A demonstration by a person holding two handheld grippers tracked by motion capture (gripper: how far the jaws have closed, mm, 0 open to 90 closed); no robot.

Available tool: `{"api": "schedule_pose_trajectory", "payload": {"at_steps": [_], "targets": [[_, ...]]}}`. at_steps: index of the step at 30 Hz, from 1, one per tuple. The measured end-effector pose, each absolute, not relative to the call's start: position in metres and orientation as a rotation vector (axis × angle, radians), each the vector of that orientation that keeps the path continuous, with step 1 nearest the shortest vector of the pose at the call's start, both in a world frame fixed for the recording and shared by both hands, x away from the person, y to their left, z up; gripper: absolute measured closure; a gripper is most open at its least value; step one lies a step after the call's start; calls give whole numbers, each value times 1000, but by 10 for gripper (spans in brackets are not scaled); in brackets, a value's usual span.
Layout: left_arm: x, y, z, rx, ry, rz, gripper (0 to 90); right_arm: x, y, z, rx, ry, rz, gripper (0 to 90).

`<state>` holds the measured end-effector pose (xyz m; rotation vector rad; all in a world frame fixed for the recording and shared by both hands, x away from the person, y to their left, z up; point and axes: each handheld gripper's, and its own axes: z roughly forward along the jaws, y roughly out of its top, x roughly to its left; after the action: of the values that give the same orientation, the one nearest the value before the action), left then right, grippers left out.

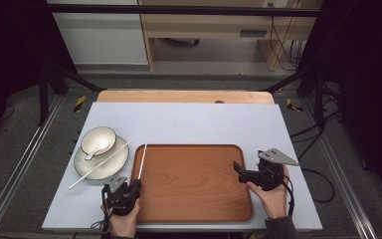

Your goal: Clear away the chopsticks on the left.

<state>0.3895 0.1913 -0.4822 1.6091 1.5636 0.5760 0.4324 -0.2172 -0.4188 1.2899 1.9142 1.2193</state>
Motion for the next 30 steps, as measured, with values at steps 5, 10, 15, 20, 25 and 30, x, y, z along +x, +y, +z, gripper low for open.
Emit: {"api": "schedule_pose_trajectory", "payload": {"at_steps": [5,10,15,20,25,30], "targets": [[391,190,-483,1631,1579,555,840,432,-216,-419,1289,1916,1221,51],[392,190,-483,1637,1589,551,838,432,-217,-418,1287,1914,1224,51],[392,190,-483,1644,1589,549,836,432,-218,-418,1288,1908,1225,51],[392,189,-483,1649,1584,551,820,431,-218,-417,1285,1909,1225,51],[391,189,-479,1642,1554,567,797,431,-218,-417,1283,1905,1226,51],[393,196,-454,1655,1437,603,734,430,-220,-415,1284,1895,1230,51]]}}
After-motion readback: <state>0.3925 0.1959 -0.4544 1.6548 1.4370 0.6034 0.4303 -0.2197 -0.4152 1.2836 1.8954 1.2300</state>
